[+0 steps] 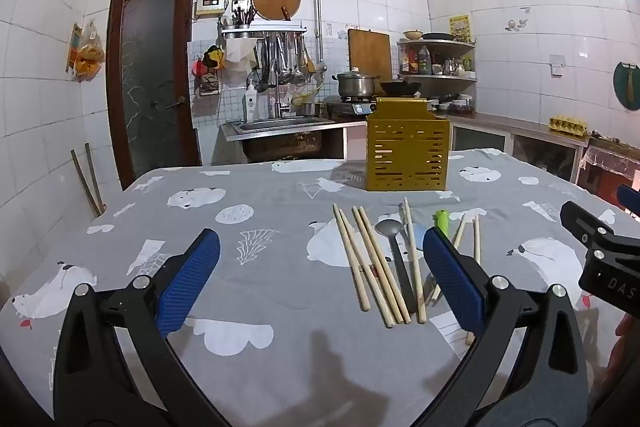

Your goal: Organize utensils

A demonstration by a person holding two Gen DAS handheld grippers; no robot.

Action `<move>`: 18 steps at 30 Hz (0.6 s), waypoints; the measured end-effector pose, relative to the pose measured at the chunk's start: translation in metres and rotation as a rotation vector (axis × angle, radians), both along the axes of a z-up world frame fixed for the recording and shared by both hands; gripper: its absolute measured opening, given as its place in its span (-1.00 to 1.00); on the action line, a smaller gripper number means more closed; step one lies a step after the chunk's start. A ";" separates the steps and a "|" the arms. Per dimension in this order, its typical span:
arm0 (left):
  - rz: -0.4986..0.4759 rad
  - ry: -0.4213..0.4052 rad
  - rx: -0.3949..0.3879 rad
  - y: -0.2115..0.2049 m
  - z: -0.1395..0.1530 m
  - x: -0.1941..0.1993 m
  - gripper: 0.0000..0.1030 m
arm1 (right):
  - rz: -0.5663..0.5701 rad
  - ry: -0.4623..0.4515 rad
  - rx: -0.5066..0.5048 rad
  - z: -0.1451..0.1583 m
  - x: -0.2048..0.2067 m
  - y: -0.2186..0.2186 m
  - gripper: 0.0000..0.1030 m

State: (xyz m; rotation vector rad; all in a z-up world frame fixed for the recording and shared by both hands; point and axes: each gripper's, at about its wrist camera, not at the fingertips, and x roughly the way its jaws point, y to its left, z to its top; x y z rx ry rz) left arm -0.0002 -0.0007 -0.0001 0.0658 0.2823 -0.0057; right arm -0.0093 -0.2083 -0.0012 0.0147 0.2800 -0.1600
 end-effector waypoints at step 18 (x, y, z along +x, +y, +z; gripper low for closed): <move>-0.007 0.001 -0.017 0.001 0.001 0.000 0.91 | -0.005 -0.015 -0.006 -0.002 -0.002 -0.002 0.93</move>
